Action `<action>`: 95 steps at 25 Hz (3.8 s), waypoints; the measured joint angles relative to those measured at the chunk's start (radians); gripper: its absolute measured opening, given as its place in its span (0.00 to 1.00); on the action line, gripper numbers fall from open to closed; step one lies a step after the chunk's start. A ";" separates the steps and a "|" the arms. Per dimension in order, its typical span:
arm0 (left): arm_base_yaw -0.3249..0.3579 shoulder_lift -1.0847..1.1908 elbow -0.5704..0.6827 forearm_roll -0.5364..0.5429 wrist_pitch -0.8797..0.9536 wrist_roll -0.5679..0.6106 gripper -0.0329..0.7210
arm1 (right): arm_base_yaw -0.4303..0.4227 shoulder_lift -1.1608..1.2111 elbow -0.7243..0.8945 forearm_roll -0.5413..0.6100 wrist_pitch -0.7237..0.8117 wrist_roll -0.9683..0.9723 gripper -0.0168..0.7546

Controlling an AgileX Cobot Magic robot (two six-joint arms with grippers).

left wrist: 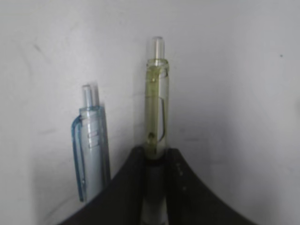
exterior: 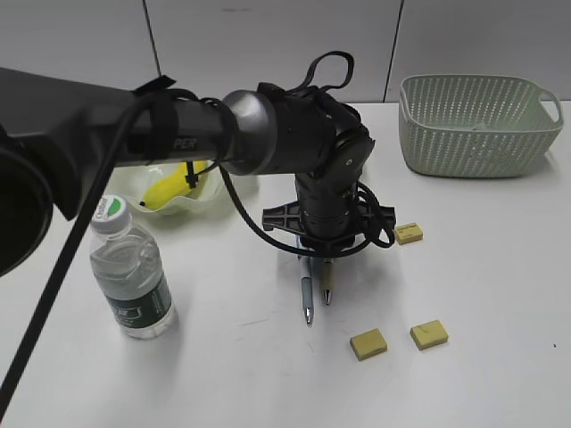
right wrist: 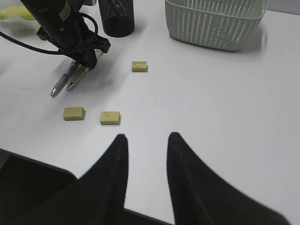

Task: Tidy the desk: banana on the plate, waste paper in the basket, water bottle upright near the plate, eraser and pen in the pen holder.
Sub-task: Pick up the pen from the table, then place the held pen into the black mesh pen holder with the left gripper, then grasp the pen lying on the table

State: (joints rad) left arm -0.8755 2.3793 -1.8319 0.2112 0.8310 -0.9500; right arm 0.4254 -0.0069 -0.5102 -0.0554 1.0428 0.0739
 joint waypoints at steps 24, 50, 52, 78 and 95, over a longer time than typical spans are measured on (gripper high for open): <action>0.189 -0.173 0.019 0.665 -0.950 0.041 0.16 | 0.000 0.000 0.000 0.000 0.000 0.000 0.33; 0.203 -0.233 0.022 0.655 -0.618 0.076 0.44 | 0.000 0.000 0.000 -0.005 0.000 0.000 0.33; 0.174 -0.323 0.022 0.632 -0.412 0.151 0.41 | 0.000 0.000 0.000 -0.005 0.000 0.000 0.33; 0.162 -2.209 1.206 0.120 0.243 0.516 0.74 | 0.000 0.000 0.000 -0.007 0.000 -0.001 0.33; 0.162 -2.347 1.293 0.026 0.249 0.595 0.61 | 0.000 0.025 -0.008 -0.007 -0.020 -0.001 0.33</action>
State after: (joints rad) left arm -0.7138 0.0327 -0.5393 0.2368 1.0805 -0.3546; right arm 0.4254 0.0181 -0.5180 -0.0624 1.0226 0.0728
